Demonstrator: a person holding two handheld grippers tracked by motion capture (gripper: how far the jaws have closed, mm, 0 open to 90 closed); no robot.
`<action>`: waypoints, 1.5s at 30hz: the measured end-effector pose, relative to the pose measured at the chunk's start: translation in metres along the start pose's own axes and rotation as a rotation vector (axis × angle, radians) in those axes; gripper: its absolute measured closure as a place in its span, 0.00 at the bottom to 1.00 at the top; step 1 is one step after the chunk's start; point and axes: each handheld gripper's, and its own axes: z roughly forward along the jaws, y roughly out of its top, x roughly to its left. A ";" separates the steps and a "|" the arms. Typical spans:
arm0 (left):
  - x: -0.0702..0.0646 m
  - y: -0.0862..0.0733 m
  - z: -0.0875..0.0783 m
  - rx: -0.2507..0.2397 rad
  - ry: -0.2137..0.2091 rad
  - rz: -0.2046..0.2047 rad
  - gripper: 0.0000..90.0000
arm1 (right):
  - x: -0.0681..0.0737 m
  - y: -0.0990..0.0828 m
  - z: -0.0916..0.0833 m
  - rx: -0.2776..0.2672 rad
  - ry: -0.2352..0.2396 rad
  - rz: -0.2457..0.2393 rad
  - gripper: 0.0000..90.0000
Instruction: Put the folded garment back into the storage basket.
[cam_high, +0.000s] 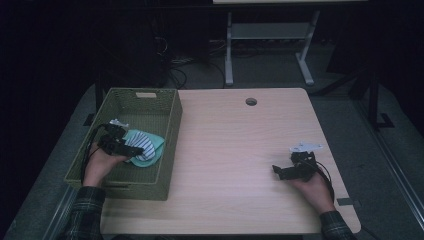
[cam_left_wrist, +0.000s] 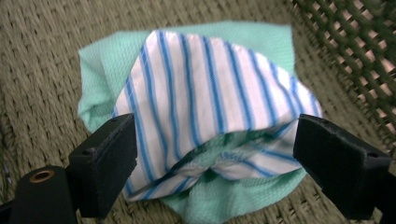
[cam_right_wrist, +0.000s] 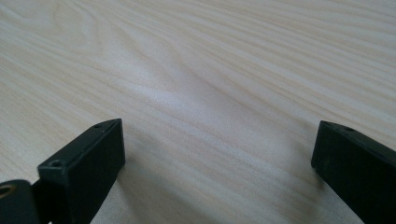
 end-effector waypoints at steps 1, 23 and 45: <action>0.000 0.000 0.000 0.000 0.000 0.000 0.14 | 0.000 0.000 0.000 0.000 0.000 0.001 0.02; -0.053 0.040 -0.046 -0.180 -0.088 0.051 0.15 | 0.000 0.000 0.000 0.000 0.001 0.000 0.02; -0.140 0.076 -0.046 -0.273 -0.236 0.173 0.15 | 0.000 0.000 0.000 0.000 0.001 0.001 0.02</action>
